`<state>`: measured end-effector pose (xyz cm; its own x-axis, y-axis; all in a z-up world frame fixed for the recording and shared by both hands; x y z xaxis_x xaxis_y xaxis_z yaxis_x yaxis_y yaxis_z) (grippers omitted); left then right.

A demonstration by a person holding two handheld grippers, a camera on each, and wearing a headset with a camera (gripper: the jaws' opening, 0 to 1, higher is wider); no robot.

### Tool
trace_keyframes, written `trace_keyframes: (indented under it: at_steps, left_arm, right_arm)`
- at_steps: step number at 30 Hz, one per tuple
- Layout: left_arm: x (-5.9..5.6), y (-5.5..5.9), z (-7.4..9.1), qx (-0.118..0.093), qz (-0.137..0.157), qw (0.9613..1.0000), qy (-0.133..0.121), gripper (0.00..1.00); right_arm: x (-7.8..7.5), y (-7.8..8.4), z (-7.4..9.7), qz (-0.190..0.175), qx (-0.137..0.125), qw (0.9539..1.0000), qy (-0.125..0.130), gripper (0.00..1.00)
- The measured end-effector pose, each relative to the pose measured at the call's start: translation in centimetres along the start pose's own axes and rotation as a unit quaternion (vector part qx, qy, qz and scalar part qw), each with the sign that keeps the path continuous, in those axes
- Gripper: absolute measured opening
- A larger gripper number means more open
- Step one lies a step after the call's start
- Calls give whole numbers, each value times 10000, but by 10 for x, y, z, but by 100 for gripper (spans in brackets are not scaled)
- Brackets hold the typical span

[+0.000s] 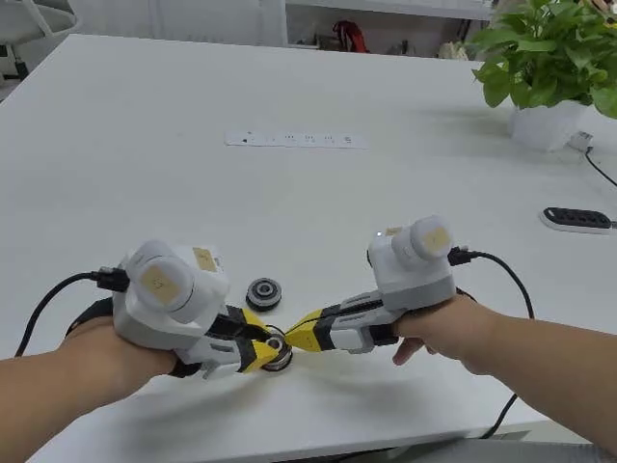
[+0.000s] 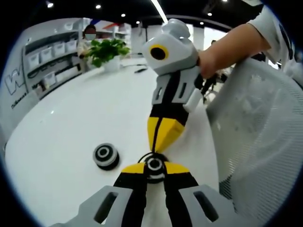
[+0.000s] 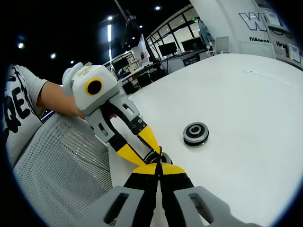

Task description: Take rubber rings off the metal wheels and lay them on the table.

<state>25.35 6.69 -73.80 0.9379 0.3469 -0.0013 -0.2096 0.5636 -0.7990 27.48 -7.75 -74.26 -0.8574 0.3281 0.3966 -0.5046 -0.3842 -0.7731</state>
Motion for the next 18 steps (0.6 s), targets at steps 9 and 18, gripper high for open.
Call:
trace_keyframes:
  at_steps: [9,18]
  left_arm:
    - [1,-6,6,-189,-15,9998,57,19]
    - [-2,-11,17,-369,-1,9993,102,24]
  right_arm:
    - [-3,-1,2,-115,-100,9999,24,0]
    - [-2,-2,3,-136,-159,9998,16,0]
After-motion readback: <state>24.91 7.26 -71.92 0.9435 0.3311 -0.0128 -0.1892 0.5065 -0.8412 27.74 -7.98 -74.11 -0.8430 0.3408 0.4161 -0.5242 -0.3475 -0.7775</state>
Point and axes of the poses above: the centre of the closed fingertips' face, and the gripper's own axes: z roughly backward along the fingers, x roughly to its left, y roughly out of its underside, the point moved 9 cm from there along z, roughly backward along the fingers, and after that the axes turned 1 degree about -y, right-handed, at the moved point
